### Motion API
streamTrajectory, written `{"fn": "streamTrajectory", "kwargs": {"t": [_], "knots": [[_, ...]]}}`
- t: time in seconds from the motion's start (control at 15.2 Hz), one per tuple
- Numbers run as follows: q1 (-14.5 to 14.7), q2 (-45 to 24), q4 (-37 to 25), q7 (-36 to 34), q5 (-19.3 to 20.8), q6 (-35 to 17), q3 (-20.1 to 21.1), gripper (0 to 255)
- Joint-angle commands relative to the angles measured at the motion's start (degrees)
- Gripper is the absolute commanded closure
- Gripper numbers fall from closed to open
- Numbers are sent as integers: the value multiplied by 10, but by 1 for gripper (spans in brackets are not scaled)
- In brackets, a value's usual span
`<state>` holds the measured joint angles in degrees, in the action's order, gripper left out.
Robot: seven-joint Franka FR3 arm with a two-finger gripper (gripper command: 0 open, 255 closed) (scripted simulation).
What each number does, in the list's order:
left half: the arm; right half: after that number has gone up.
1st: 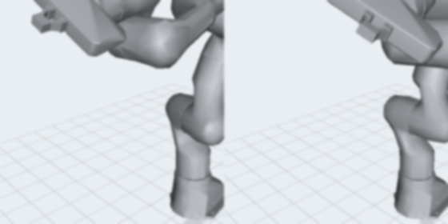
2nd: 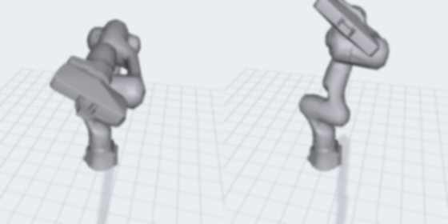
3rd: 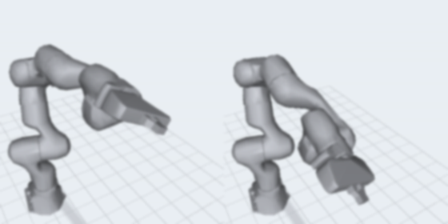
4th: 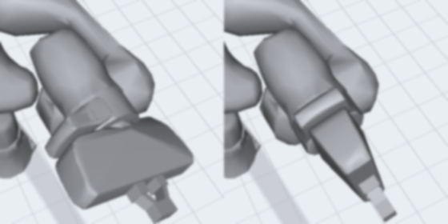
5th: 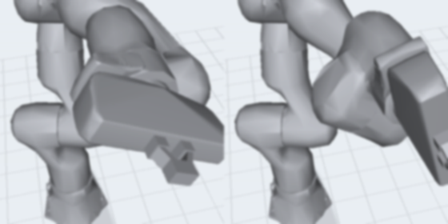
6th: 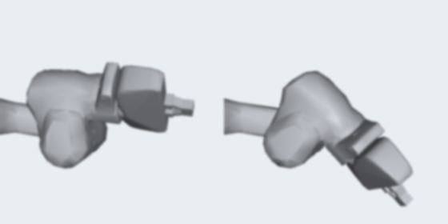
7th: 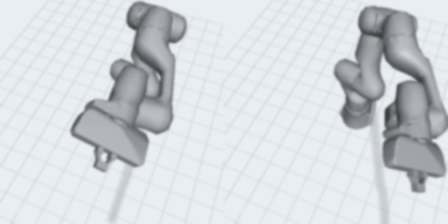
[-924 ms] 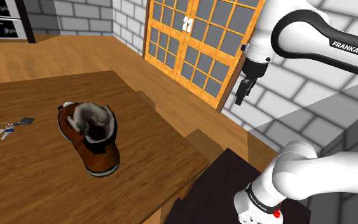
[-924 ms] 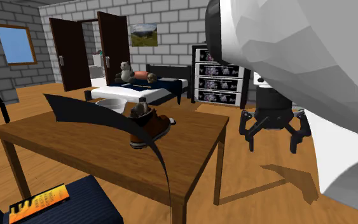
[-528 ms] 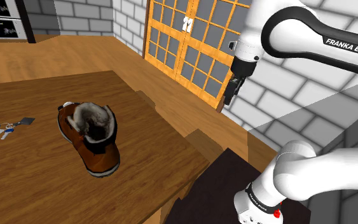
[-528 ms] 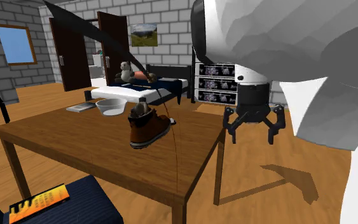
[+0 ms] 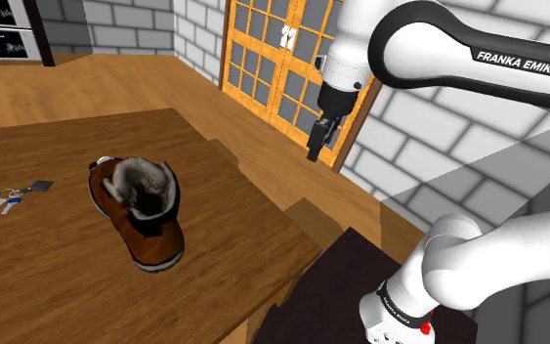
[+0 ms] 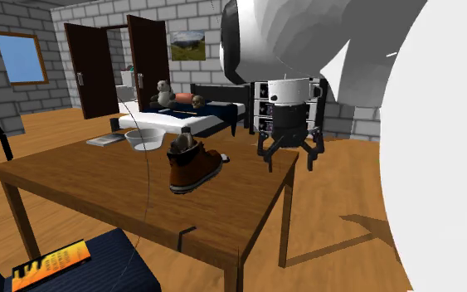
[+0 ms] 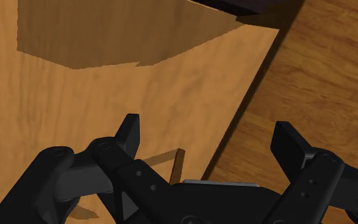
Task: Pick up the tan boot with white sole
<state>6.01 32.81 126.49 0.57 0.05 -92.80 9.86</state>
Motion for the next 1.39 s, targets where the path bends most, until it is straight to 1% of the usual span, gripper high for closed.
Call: {"fn": "streamTrajectory", "kwargs": {"t": [0.0,0.33,0.66,0.99,1.32], "knots": [[7,-30,-24,-9,-5,-14,16,0],[24,-97,-82,-35,-8,-41,58,0],[40,-169,-152,-64,2,-60,101,0],[58,-248,-235,-96,30,-70,144,0],[85,-336,-332,-132,76,-65,183,0]]}}
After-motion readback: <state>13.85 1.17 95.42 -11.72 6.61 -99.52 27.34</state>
